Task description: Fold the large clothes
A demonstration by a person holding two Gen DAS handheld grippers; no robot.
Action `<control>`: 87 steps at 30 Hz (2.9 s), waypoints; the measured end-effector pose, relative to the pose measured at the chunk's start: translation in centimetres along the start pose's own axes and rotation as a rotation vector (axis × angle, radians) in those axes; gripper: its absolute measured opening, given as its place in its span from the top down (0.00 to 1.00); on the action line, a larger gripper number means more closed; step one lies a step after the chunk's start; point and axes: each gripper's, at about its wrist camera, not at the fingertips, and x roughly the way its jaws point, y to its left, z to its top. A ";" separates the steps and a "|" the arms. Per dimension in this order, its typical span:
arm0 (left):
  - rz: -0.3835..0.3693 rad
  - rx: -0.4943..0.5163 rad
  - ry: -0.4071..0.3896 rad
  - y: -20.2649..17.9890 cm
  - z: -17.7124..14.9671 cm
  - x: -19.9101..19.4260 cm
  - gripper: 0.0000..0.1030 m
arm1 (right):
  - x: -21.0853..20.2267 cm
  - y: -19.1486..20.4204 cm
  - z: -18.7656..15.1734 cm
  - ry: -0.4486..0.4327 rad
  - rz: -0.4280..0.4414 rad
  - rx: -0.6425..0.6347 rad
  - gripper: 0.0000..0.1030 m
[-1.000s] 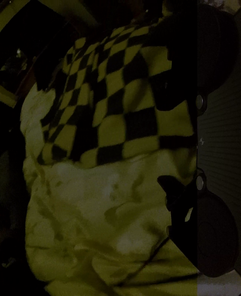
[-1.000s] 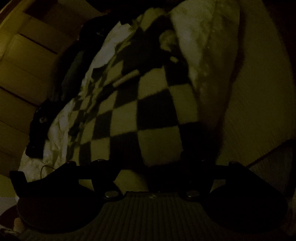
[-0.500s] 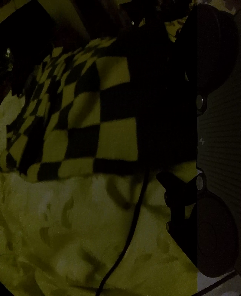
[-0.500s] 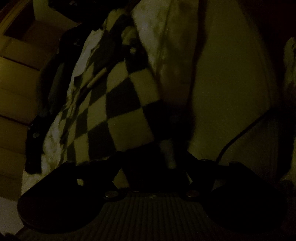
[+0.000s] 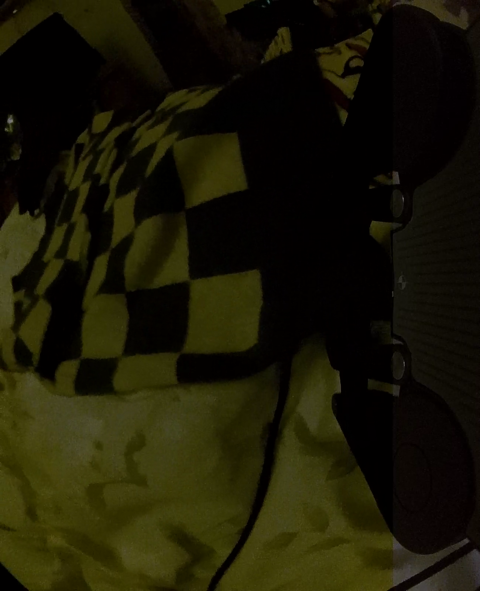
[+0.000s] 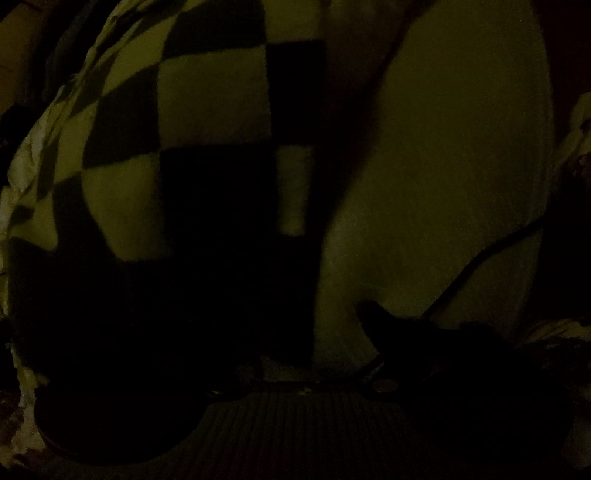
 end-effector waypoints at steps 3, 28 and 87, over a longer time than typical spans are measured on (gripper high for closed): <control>0.014 0.035 0.000 -0.6 0.4 -0.5 0.31 | -0.7 0.5 -0.3 -0.031 -0.010 -0.030 0.51; -0.177 -0.125 -0.077 3.1 4.4 -4.4 0.54 | -8.4 -1.5 0.7 -0.291 0.554 0.196 0.92; 0.529 0.272 -0.326 -3.5 21.6 7.1 0.00 | -9.6 4.0 18.1 -0.705 0.093 -0.325 0.19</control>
